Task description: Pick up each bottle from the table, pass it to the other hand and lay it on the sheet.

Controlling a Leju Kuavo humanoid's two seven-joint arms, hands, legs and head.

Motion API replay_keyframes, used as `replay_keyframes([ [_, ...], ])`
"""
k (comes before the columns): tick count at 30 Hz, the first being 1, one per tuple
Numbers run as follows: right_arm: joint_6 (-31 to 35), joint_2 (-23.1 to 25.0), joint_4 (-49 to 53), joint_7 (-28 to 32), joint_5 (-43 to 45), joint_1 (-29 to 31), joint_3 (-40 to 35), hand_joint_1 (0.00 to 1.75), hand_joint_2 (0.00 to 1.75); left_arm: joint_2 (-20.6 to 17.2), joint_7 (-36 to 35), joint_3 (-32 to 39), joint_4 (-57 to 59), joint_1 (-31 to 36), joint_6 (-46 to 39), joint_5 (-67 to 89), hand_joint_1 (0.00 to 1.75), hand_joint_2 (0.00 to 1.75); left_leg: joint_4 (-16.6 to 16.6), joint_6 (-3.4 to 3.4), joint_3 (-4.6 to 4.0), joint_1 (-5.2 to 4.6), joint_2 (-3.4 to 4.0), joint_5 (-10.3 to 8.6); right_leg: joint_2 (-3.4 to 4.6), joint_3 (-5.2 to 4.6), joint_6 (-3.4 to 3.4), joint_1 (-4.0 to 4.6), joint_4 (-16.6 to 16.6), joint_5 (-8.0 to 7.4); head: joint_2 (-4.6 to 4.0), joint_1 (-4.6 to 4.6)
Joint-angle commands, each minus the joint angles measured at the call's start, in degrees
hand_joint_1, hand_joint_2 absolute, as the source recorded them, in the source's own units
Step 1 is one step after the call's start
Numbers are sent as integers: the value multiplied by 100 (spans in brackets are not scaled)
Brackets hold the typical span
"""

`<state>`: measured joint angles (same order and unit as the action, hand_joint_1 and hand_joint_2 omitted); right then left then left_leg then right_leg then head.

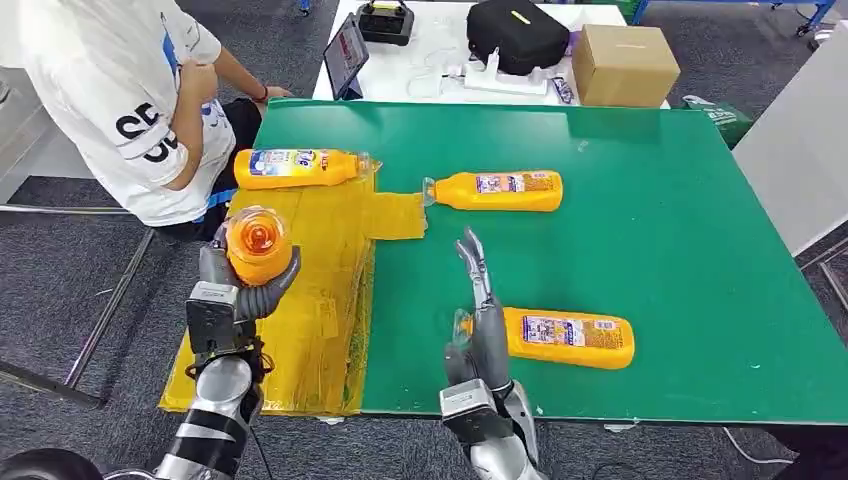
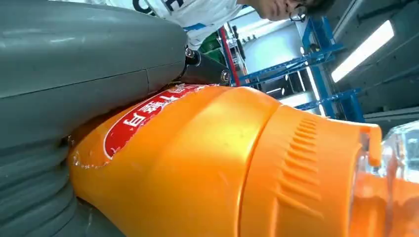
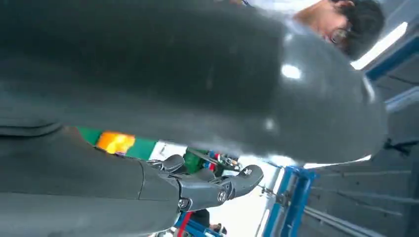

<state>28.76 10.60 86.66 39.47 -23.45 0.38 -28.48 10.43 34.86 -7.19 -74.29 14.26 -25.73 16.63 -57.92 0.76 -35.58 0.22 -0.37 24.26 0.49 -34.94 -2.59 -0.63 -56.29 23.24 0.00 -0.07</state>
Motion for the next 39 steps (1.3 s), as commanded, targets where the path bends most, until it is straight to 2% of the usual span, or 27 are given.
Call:
replay_keyframes([
  [1, 584, -182, 433, 53, 483, 108, 22, 0, 0, -220, -370, 34, 977, 542, -646, 1348, 175, 175, 2, -3, 28, 5, -1, 10, -8, 30, 8, 7, 5, 9, 0, 2],
  [4, 756, -184, 719, 53, 534, 127, 75, 0, 0, -523, -957, -318, 2263, 1123, -1075, 3187, 175, 175, 4, -3, 12, 0, -11, -2, -18, 12, 6, 1, 2, 3, 0, 2],
  [6, 808, -198, 776, 53, 542, 143, 60, 0, 0, -565, -1197, -448, 2869, 1390, -1288, 3852, 175, 175, 6, -4, 22, 1, -27, -2, -27, 26, 8, 2, 4, 6, 0, 2],
  [9, 1124, -299, 1070, 53, 789, 179, -56, 0, 0, -621, -1415, -614, 3770, 1756, -758, 4349, 175, 175, 5, -3, 20, 1, -9, -1, -8, 21, 7, 2, 4, 1, 0, 4],
  [11, 1031, -324, 1169, 53, 945, 161, 0, 0, 0, -751, -1482, -840, 4205, 1878, -186, 4570, 175, 175, 1, -5, 39, 5, -8, 8, -13, 41, 12, 8, 4, 7, 0, 2],
  [13, 763, -295, 1012, 53, 1042, 170, 110, 0, 0, -864, -1334, -897, 4473, 1843, 12, 4604, 175, 175, 7, -5, 32, 2, -4, 0, -12, 33, 8, 3, 6, 5, 0, 2],
  [16, 632, -273, 927, 53, 1065, 193, 144, 0, 0, -925, -1297, -887, 4559, 1773, -66, 4615, 175, 175, 11, -7, 40, 3, 20, 4, 11, 36, 8, 4, 10, 2, 0, 2],
  [20, 467, -253, 668, 53, 1079, 224, 156, 0, 0, -1018, -1273, -946, 4686, 1706, 46, 4699, 175, 175, 3, -8, 23, 5, 11, 1, 1, 20, 8, 7, 2, 4, 0, 2],
  [23, 354, -220, 575, 53, 1133, 240, 203, 0, 0, -1051, -1200, -911, 4726, 1630, 50, 4673, 175, 175, 8, -9, 33, 4, 15, 3, 18, 30, 7, 5, 8, 0, 0, 2],
  [24, 306, -204, 527, 53, 1146, 241, 222, 0, 0, -1049, -1178, -895, 4713, 1592, 60, 4654, 175, 175, 10, -13, 63, 10, 26, 13, 23, 59, 15, 13, 13, 5, 0, 4],
  [26, 222, -181, 469, 53, 1156, 243, 242, 0, 0, -1060, -1180, -903, 4659, 1557, 57, 4674, 175, 175, 8, -9, 24, 2, 16, 1, 15, 18, 5, 2, 5, -2, 0, 2],
  [31, 1, -80, 304, 53, 1136, 251, 315, 0, 0, -1063, -1178, -824, 4444, 1516, 505, 4515, 175, 175, 11, -12, 53, 6, 26, 6, 19, 45, 12, 7, 10, -2, 0, 2],
  [32, -18, -73, 276, 53, 1112, 252, 316, 0, 0, -1064, -1188, -835, 4435, 1518, 563, 4518, 35, 175, 11, -12, 52, 6, 27, 5, 23, 44, 10, 7, 10, -3, 0, 2],
  [33, -61, -48, 237, 53, 1129, 256, 343, 0, 0, -1054, -1215, -799, 4422, 1523, 657, 4464, 0, 175, 9, -11, 48, 3, 22, 2, 19, 40, 8, 4, 6, -3, 0, 4],
  [34, -104, -31, 200, 53, 1123, 254, 366, 0, 0, -1050, -1156, -787, 4378, 1505, 769, 4401, 0, 175, 13, -12, 61, 4, 25, 4, 20, 52, 11, 5, 10, -2, 0, 2],
  [35, -138, -18, 172, 53, 1132, 253, 386, 0, 0, -1048, -1126, -773, 4349, 1495, 839, 4352, 0, 0, 14, -13, 69, 6, 27, 6, 20, 62, 13, 8, 13, -2, 0, 2],
  [39, -271, 50, 70, 53, 1121, 267, 479, 0, 0, -1016, -988, -689, 4073, 1401, 1239, 3980, 0, 0, 13, -11, 70, 6, 26, 4, 19, 64, 11, 7, 11, -4, 0, 4],
])
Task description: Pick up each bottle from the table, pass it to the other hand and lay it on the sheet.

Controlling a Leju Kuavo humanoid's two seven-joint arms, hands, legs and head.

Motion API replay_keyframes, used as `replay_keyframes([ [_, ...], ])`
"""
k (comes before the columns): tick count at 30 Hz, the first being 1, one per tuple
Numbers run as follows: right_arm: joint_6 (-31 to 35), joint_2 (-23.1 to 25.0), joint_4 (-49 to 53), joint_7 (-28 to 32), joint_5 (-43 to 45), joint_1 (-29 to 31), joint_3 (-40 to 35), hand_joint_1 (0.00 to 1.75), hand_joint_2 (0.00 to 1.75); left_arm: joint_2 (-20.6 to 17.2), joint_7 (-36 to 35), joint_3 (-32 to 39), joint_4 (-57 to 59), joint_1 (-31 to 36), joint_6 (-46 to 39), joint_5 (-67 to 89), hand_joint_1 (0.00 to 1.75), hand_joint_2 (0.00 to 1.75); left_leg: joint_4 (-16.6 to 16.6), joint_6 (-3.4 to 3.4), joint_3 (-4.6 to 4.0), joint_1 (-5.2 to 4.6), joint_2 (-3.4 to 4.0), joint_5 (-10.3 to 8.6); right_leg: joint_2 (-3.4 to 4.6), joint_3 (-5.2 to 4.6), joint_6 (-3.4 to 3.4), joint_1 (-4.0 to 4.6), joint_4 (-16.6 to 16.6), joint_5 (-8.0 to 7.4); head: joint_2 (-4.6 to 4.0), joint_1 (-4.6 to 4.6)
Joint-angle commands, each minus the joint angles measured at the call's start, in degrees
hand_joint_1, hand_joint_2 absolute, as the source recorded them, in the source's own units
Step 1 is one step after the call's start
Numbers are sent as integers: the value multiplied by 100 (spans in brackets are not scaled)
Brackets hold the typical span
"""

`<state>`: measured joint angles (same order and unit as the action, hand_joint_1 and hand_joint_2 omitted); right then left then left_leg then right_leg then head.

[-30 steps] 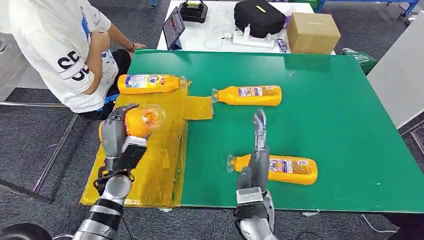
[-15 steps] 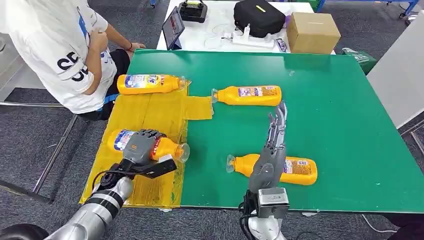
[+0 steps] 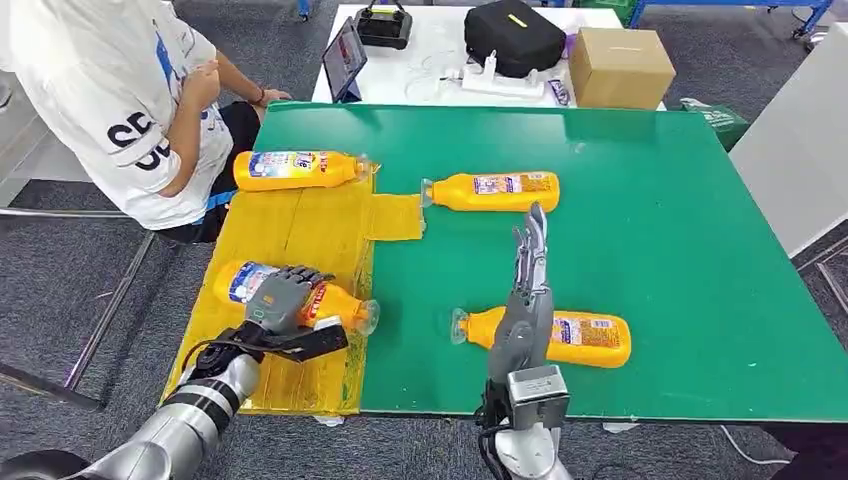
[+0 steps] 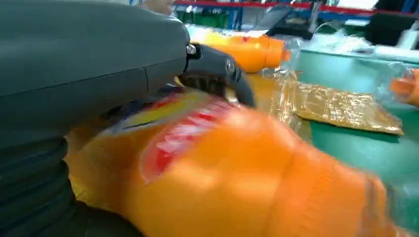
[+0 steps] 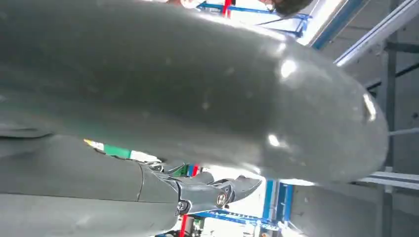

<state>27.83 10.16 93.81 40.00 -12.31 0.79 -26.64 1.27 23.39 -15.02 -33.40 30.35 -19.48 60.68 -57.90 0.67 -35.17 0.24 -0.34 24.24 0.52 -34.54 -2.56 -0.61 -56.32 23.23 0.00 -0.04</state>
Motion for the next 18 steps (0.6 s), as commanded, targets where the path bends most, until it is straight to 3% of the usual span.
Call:
replay_keyframes([
  [1, -181, 97, -657, 0, 13, 223, 303, 0, 0, -96, 164, 89, -33, -207, 631, -434, 0, 0, 8, -2, 25, 4, 19, 6, 13, 22, 7, 5, 12, -1, 0, 0],
  [11, -301, 137, -853, 0, 55, 275, 377, 0, 0, -172, 640, 312, -380, -466, 1689, -1492, 0, 0, 11, 0, 35, 0, -15, -3, -1, 46, 7, 1, 15, 0, 0, 2],
  [15, -363, 184, -1088, 0, -122, 292, 393, 0, 0, 186, 919, 996, -1181, -812, 1802, -2640, 0, 0, 16, -2, 46, 3, -9, 1, 1, 57, 12, 5, 23, 0, 0, 0],
  [18, -460, 88, -1264, -265, -542, 338, 311, 0, 0, 699, 1212, 1730, -2237, -1164, 1343, -3758, 0, 0, 5, 2, 28, 1, -36, -3, -22, 43, 4, 2, 12, 4, 0, 0],
])
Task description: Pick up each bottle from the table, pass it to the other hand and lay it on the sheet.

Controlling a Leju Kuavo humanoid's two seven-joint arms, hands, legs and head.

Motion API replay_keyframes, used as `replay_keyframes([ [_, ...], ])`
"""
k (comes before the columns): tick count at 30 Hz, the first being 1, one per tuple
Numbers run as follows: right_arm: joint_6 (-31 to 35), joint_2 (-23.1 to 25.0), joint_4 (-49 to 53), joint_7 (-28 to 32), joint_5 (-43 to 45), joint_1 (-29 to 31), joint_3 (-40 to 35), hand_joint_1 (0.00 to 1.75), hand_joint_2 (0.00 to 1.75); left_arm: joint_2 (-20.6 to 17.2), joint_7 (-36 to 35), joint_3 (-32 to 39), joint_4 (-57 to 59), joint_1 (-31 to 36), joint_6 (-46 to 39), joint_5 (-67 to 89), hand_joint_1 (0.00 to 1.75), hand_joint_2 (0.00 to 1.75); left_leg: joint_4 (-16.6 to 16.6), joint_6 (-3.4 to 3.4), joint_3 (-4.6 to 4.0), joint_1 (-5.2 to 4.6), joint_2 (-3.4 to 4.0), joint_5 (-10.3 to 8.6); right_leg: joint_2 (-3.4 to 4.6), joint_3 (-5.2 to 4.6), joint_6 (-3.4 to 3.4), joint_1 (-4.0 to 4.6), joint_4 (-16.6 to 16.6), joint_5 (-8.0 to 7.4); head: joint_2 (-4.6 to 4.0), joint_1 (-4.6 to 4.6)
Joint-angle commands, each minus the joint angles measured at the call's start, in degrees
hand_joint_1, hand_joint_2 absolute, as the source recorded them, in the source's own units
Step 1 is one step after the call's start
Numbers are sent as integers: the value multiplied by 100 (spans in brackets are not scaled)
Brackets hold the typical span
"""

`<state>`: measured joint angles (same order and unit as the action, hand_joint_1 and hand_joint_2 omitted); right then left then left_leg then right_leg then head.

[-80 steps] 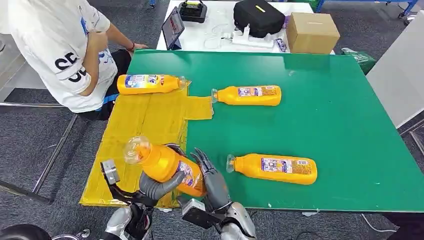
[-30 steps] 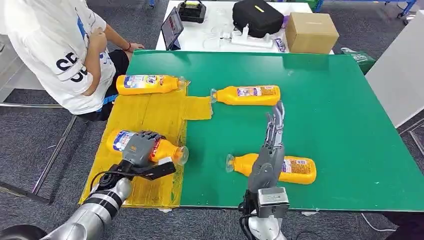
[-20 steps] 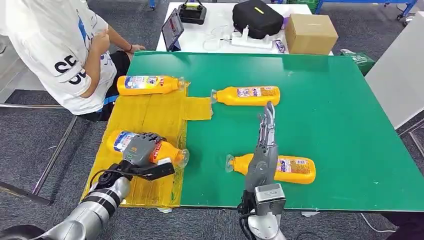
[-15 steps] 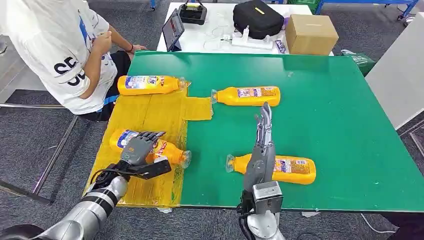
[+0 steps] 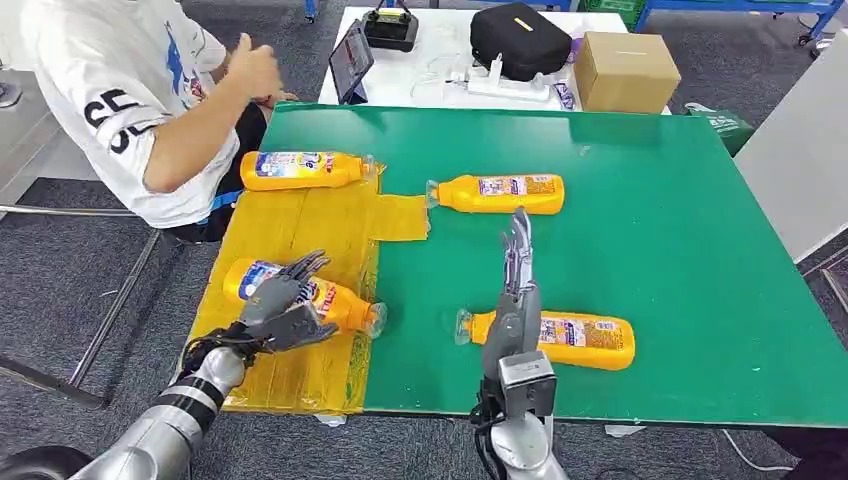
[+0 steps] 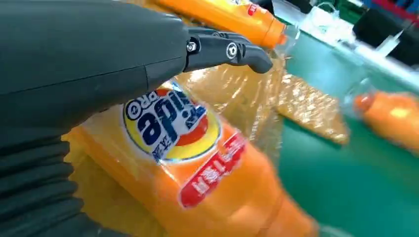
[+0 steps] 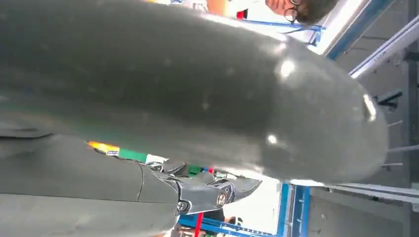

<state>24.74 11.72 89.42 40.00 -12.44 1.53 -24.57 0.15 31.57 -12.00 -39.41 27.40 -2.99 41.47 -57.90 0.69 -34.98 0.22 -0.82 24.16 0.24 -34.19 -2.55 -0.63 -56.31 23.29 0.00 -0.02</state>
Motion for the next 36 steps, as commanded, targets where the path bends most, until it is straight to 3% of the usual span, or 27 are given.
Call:
replay_keyframes([
  [1, -181, -100, -882, -328, -644, 281, 77, 0, 175, 888, 308, 1493, -1923, -960, -364, -2019, 0, 0, 5, 0, 12, 5, 17, 7, 7, 11, 5, 7, 13, 0, 0, 0],
  [3, -182, -86, -891, -333, -659, 279, 99, 0, 175, 874, 232, 1444, -2108, -1023, -361, -2072, 0, 0, -1, 0, 3, 7, 15, 9, 4, 4, 5, 9, 10, 1, 0, -2],
  [4, -223, -162, -957, -527, -877, 314, 31, 0, 175, 997, 360, 1655, -2254, -1065, -562, -2345, 0, 175, -3, 0, -7, 6, 20, 8, 9, -10, 3, 8, 6, 0, 0, 0],
  [7, -261, -383, -1141, -1026, -1422, 399, -16, 0, 175, 1201, 738, 1946, -2660, -1130, -1107, -2763, 0, 175, 2, 0, -22, 2, 24, 6, 8, -26, 2, 4, 6, -1, 0, -4],
  [8, -335, -588, -1262, -1604, -2007, 530, -74, 0, 175, 1252, 843, 1888, -3520, -1316, -1720, -3021, 0, 175, 1, 0, -14, 8, 33, 12, 14, -17, 4, 10, 12, 0, 0, -2],
  [11, -425, -770, -1349, -1805, -2230, 629, 107, 0, 175, 1202, 843, 1731, -4017, -1499, -1972, -3257, 0, 175, -7, 2, -32, 10, 38, 11, 12, -34, 0, 11, 7, -3, 0, -2],
  [15, -862, -1474, -1342, -2971, -3156, 841, 326, 0, 175, 1154, 843, 1396, -5143, -2027, -2659, -3284, 0, 175, -6, 2, -30, 7, 37, 15, 12, -33, 1, 9, 9, 2, 0, -2],
  [19, -1479, -2131, -1182, -3517, -3443, 863, 684, 0, 175, 1139, 843, 1206, -4881, -2336, -2620, -3123, 0, 175, -1, 5, -38, -1, 35, 10, 12, -44, -3, 1, 11, -2, 0, -2],
  [21, -1732, -2373, -1102, -3681, -3468, 760, 766, 0, 175, 1150, 843, 1169, -4719, -2325, -2585, -3050, 0, 175, 2, 5, -40, -6, 16, 7, -2, -40, -3, -3, 13, 1, 0, 0],
  [36, -2435, -2633, -1456, -3816, -3084, 545, 895, 0, 175, 1220, 843, 1143, -3683, -1967, -2235, -2747, 0, 175, 1, 4, -30, -6, 17, 10, -9, -33, 0, 4, 15, 1, 0, 0],
])
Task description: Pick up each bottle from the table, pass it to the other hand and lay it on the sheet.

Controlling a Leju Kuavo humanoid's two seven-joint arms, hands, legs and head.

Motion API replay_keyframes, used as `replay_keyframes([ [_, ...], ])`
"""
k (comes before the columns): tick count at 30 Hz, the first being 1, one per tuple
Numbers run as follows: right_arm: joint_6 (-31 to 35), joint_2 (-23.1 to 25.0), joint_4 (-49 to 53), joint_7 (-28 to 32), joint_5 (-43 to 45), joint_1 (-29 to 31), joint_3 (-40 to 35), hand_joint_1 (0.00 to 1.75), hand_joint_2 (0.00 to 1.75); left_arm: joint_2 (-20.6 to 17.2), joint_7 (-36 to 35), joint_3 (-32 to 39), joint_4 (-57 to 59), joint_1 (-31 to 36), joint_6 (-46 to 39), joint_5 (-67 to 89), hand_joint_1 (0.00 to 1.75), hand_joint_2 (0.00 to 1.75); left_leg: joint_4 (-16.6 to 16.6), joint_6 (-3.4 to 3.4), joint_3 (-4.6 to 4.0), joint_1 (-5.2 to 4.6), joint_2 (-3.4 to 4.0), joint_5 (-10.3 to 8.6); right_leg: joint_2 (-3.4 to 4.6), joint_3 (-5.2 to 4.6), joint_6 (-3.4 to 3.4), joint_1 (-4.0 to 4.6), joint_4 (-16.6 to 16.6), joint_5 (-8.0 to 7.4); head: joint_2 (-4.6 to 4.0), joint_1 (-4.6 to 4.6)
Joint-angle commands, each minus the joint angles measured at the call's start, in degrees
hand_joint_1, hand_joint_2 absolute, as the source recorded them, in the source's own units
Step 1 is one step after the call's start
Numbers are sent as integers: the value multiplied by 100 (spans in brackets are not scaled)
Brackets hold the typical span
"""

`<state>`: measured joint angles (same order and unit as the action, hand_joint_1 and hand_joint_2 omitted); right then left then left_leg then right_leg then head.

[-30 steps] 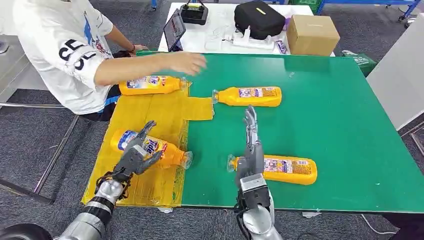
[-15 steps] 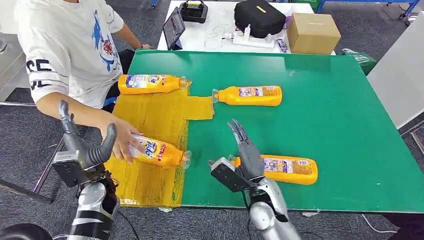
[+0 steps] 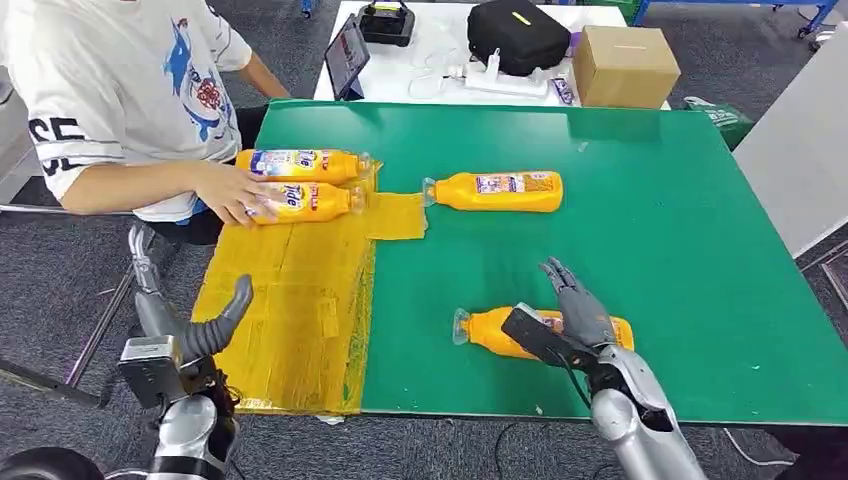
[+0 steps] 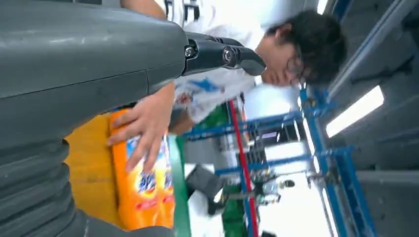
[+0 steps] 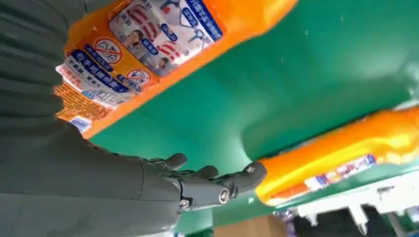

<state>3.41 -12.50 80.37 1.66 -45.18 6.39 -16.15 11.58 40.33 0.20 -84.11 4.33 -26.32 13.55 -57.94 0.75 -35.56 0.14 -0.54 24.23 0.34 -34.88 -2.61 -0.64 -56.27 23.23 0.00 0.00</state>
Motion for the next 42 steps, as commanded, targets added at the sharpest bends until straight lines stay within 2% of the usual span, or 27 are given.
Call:
replay_keyframes([
  [1, -317, -210, -578, 39, 217, 70, 45, 0, 175, 77, -33, -79, 798, 347, 86, 49, 0, 175, 6, 0, 19, 2, -8, 1, -13, 23, 4, 1, 8, 4, 0, -2],
  [8, -458, -221, -647, 165, 438, 134, 5, 0, 175, 69, -33, -96, 873, 386, 97, 23, 0, 175, 6, -3, 32, 5, 0, 10, -7, 37, 8, 3, 9, 9, 0, -4],
  [13, -865, -643, -789, 234, 829, 282, -155, 0, 175, 58, -33, -142, 1093, 532, 166, -65, 0, 175, 4, -3, 27, 5, -3, 7, -9, 33, 7, 2, 8, 7, 0, -2],
  [17, -1037, -989, -725, -78, 829, 248, -279, 0, 175, 75, -33, -114, 1232, 585, 217, -119, 0, 175, 3, 1, 12, 0, -14, -1, -17, 19, 2, -3, 6, 3, 0, -2],
  [21, -1082, -1060, -684, -248, 750, 211, -335, 0, 175, 87, -33, -106, 1250, 578, 246, -120, 0, 175, 5, 1, 23, 3, -10, 4, -12, 35, 4, -1, 11, 4, 0, -4],
  [24, -1296, -1375, -566, -462, 730, 120, -453, 0, 175, 98, -33, -111, 1336, 611, 308, -127, 0, 175, 4, 0, 15, -1, -7, 2, -8, 23, 3, -5, 6, 3, 0, 0],
  [30, -1458, -1502, -584, -591, 741, 135, -569, 0, 175, 112, -47, -91, 1421, 657, 403, -166, 0, 175, 3, -1, 30, 2, -10, 8, -11, 39, 6, -1, 11, 7, 0, -2],
  [42, -1493, -1384, -764, -608, 723, 219, -699, 0, 175, 136, -57, -104, 1494, 706, 423, -186, 0, 175, 3, 3, 25, 5, 3, 7, -5, 29, 4, 2, 10, 2, 0, 0],
])
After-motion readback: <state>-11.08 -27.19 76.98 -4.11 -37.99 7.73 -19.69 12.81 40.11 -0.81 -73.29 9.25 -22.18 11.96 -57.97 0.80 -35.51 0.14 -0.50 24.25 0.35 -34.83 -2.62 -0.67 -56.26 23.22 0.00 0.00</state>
